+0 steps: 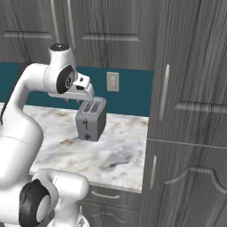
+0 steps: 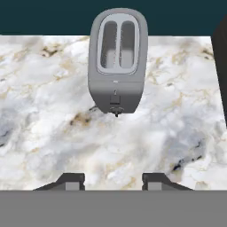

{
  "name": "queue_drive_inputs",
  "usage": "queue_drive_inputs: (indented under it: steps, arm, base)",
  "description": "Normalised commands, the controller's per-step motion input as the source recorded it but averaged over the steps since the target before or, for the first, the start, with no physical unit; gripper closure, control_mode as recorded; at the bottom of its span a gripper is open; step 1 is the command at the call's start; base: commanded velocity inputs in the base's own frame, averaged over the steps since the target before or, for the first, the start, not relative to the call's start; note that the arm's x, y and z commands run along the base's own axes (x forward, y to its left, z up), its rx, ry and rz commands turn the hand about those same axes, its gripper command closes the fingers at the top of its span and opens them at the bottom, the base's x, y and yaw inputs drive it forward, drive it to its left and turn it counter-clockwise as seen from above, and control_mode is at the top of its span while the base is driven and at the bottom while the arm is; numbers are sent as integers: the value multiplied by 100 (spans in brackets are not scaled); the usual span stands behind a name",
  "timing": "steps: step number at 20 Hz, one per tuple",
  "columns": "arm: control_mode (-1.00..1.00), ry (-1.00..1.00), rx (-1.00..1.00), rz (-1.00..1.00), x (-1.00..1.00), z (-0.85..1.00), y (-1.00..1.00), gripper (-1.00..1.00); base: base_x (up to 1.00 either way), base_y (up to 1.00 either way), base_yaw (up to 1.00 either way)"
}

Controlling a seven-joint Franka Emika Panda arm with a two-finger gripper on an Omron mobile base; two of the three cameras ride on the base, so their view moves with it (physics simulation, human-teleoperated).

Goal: Open the cabinet and move the ladle to the pot. Then close the cabinet.

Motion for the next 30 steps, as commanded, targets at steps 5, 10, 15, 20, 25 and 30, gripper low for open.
queue_drive_inputs:
  steps: [5,10,15,20,25,30]
  arm:
    - [-100,-13,-1,0,-19,1,4,-100]
    - [-100,-48,0,0,-46,51,0,-100]
    - [-100,-27,0,0,-11,77,0,-100]
    - [-100,-4,0,0,0,69,0,-100]
    - [-100,-6,0,-3,0,64,0,-100]
    - [-100,-15,0,-7,11,52,0,-100]
  base:
    - [0,0,0]
    - [0,0,0]
    - [0,0,0]
    - [0,0,0]
    - [0,0,0]
    - [0,0,0]
